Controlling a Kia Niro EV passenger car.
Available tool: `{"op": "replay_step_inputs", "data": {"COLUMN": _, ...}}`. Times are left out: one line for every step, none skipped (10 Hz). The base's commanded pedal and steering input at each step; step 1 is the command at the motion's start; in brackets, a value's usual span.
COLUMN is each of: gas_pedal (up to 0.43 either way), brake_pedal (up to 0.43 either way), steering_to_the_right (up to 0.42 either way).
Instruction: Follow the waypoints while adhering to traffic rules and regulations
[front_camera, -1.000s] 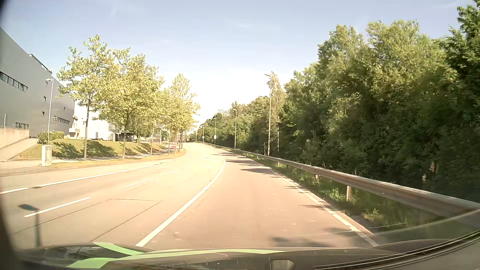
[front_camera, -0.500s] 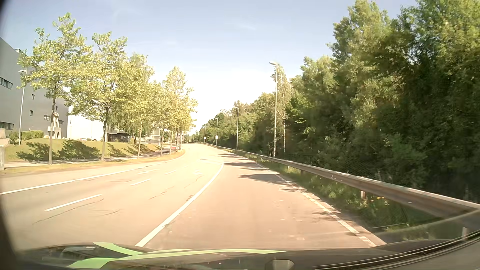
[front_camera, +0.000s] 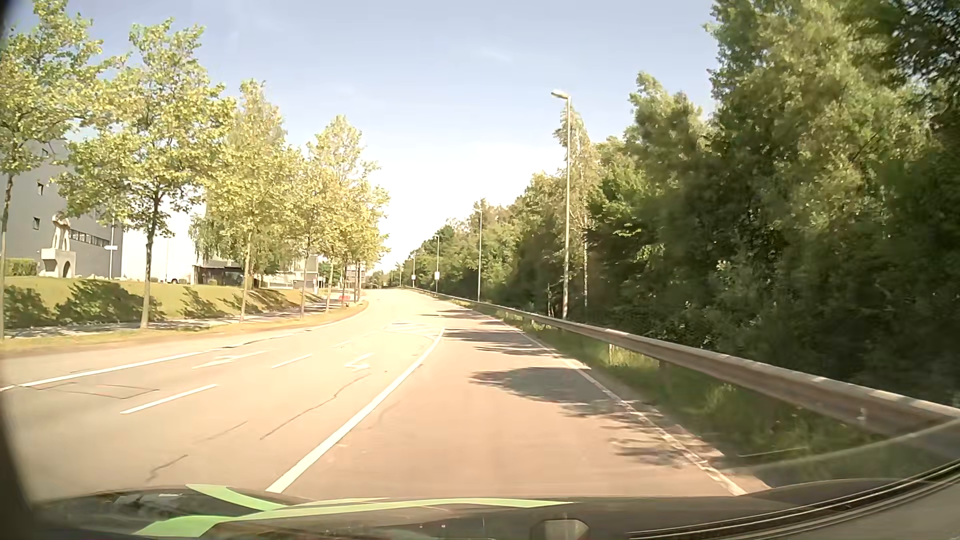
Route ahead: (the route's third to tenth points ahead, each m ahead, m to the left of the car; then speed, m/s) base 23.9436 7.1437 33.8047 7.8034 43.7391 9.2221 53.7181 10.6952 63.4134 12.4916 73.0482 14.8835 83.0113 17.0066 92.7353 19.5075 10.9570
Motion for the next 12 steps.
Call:
{"op": "replay_step_inputs", "data": {"gas_pedal": 0.130, "brake_pedal": 0.000, "steering_to_the_right": -0.013}}
{"op": "replay_step_inputs", "data": {"gas_pedal": 0.130, "brake_pedal": 0.000, "steering_to_the_right": -0.014}}
{"op": "replay_step_inputs", "data": {"gas_pedal": 0.130, "brake_pedal": 0.000, "steering_to_the_right": -0.014}}
{"op": "replay_step_inputs", "data": {"gas_pedal": 0.130, "brake_pedal": 0.000, "steering_to_the_right": -0.014}}
{"op": "replay_step_inputs", "data": {"gas_pedal": 0.130, "brake_pedal": 0.000, "steering_to_the_right": -0.015}}
{"op": "replay_step_inputs", "data": {"gas_pedal": 0.130, "brake_pedal": 0.000, "steering_to_the_right": -0.015}}
{"op": "replay_step_inputs", "data": {"gas_pedal": 0.130, "brake_pedal": 0.000, "steering_to_the_right": -0.015}}
{"op": "replay_step_inputs", "data": {"gas_pedal": 0.138, "brake_pedal": 0.000, "steering_to_the_right": -0.015}}
{"op": "replay_step_inputs", "data": {"gas_pedal": 0.138, "brake_pedal": 0.000, "steering_to_the_right": -0.015}}
{"op": "replay_step_inputs", "data": {"gas_pedal": 0.138, "brake_pedal": 0.000, "steering_to_the_right": -0.015}}
{"op": "replay_step_inputs", "data": {"gas_pedal": 0.150, "brake_pedal": 0.000, "steering_to_the_right": -0.016}}
{"op": "replay_step_inputs", "data": {"gas_pedal": 0.157, "brake_pedal": 0.000, "steering_to_the_right": -0.015}}
